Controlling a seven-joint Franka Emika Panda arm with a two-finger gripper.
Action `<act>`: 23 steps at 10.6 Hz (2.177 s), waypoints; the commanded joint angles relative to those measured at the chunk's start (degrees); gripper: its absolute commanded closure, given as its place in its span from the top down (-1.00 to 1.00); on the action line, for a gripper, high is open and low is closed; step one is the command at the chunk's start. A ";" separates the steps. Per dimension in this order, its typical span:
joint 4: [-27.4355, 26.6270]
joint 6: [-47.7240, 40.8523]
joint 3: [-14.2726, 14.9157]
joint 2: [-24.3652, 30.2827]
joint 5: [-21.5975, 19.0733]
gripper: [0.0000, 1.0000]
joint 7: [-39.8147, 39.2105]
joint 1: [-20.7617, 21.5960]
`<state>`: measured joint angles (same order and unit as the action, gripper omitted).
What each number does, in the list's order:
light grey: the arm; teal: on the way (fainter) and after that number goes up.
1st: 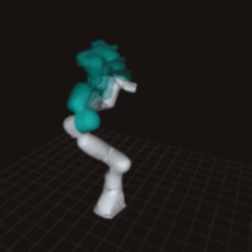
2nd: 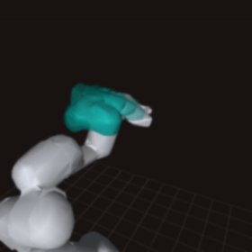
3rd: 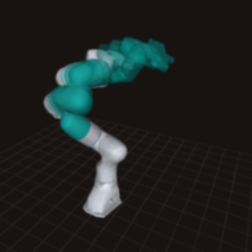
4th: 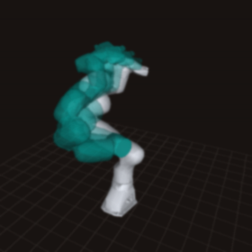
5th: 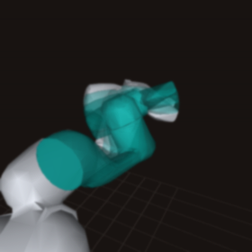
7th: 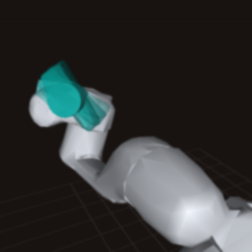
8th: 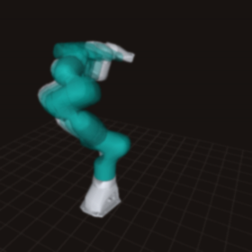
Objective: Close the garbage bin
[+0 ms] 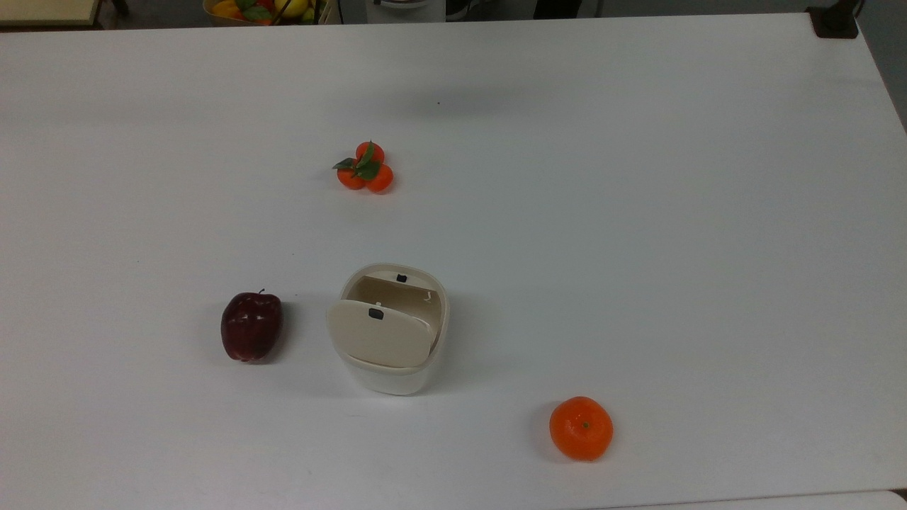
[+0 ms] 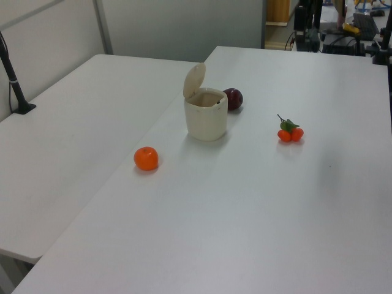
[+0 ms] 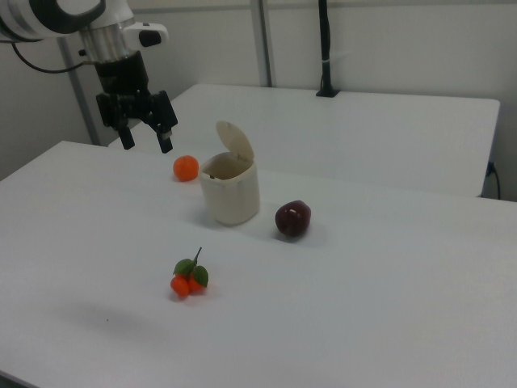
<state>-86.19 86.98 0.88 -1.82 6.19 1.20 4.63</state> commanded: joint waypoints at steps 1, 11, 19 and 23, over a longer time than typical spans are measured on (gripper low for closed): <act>-1.78 0.12 0.18 1.65 0.14 1.00 -0.59 0.11; -1.70 0.30 0.09 0.60 0.05 0.03 -1.47 0.46; -0.82 10.73 0.09 -3.52 -2.15 -1.00 3.60 0.64; -0.47 26.01 0.09 -8.10 -1.27 -1.00 10.30 0.64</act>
<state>-87.16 106.13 0.68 -7.63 4.88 7.87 4.84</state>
